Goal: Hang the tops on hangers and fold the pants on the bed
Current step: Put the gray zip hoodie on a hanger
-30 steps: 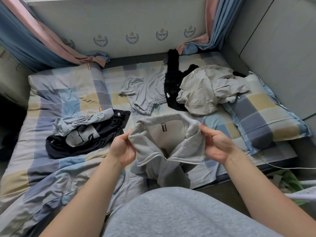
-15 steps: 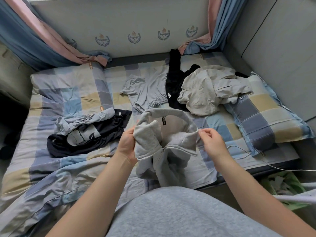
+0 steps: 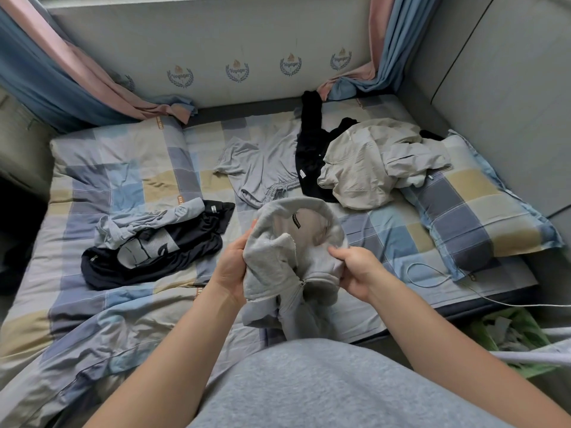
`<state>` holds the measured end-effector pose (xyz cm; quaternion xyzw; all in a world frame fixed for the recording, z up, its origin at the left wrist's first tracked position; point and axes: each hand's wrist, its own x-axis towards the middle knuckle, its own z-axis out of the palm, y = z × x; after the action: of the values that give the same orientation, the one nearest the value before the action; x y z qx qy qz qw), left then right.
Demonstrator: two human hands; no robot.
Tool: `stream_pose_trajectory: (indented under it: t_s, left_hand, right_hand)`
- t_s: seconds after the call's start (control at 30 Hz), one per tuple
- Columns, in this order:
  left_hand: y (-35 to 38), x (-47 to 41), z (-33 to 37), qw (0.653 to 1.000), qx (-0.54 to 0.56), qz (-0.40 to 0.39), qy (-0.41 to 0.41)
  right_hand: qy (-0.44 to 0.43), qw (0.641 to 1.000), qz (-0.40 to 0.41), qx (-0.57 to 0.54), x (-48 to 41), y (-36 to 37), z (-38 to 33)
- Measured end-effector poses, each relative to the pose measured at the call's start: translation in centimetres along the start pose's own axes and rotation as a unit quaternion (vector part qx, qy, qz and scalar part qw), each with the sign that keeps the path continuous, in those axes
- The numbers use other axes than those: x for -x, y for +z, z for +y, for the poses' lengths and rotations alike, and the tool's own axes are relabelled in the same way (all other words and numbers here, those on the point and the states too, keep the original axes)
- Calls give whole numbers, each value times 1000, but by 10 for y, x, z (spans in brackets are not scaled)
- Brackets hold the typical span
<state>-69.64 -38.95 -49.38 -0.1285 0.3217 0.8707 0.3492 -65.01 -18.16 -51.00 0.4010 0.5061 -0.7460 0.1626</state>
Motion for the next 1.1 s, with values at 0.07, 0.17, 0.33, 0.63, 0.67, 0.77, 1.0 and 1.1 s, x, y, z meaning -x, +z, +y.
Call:
stream_pose_trajectory:
  t_s: [0.07,0.17,0.33,0.63,0.67,0.77,1.0,1.1]
  left_hand:
    - [-9,-1,6,999,0,34,12]
    - [-22,-8,7,985,-62,158,-21]
    - [-32,-21,-7,848,-373,372,54]
    - [-16,-16,-9,904,-322,278,-31]
    - [-14,-16,-3,928,-246,279,-29]
    - [0,-13,8,953,-153,255,-53]
    - [28,13,-11,875,-456,159,-26]
    - [16,29,-19,799,-598,61,19]
  right_hand:
    - [4,994,-67,-88,9,-6,2]
    - [-13,983,-125,-135,25,-16,6]
    - [-54,981,-124,-142,43,-14,7]
    - [-108,982,-105,-115,61,-17,19]
    - [-112,983,-87,-114,63,-20,22]
    - [-109,985,-31,-129,67,-31,36]
    - [-73,973,112,-188,82,-26,96]
    - [-66,962,165,-206,99,-16,135]
